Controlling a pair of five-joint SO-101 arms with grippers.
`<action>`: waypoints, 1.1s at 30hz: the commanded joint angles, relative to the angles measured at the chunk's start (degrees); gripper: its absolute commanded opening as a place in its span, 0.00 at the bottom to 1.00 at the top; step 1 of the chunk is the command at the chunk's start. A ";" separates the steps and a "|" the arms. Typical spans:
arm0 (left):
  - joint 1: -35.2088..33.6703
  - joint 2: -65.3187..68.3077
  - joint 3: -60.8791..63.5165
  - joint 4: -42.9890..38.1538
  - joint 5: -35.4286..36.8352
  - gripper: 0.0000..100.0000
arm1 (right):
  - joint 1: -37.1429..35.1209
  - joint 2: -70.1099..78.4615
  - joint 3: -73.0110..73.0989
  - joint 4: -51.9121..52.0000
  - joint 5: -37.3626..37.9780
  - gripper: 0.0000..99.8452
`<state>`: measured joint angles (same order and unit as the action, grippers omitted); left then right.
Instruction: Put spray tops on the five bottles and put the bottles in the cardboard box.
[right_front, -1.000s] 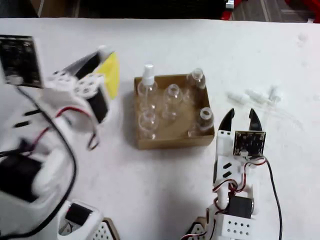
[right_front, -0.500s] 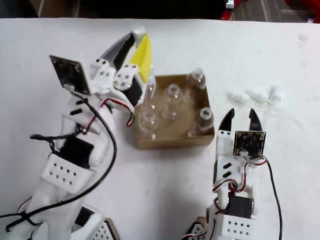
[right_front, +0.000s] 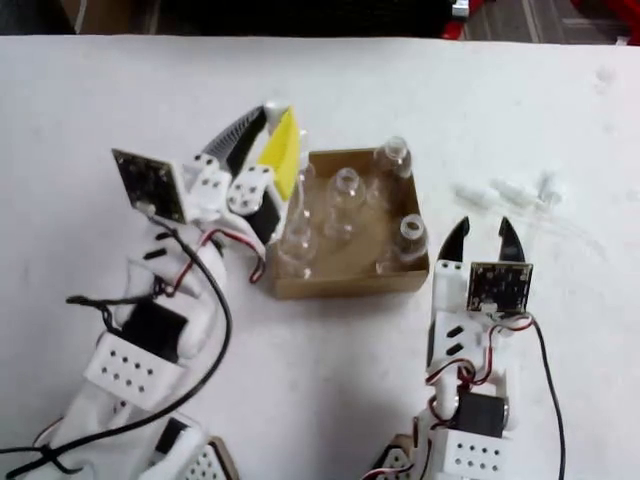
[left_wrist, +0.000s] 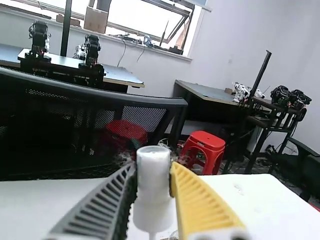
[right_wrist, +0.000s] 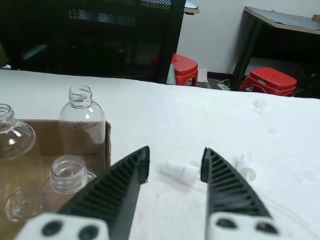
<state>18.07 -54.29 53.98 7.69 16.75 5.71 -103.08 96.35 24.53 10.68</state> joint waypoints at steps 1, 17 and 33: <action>0.75 -1.71 1.49 -1.93 0.62 0.02 | 0.84 -0.04 0.53 -1.36 -0.09 0.15; 2.33 -2.15 -3.60 -6.15 -1.93 0.02 | 0.92 -0.04 0.53 -1.36 -0.09 0.15; 4.79 -12.26 4.57 -0.26 -1.93 0.02 | 0.92 -0.04 0.53 -1.36 -0.09 0.15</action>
<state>22.29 -65.36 57.49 7.87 15.60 6.15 -103.08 96.35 24.53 10.68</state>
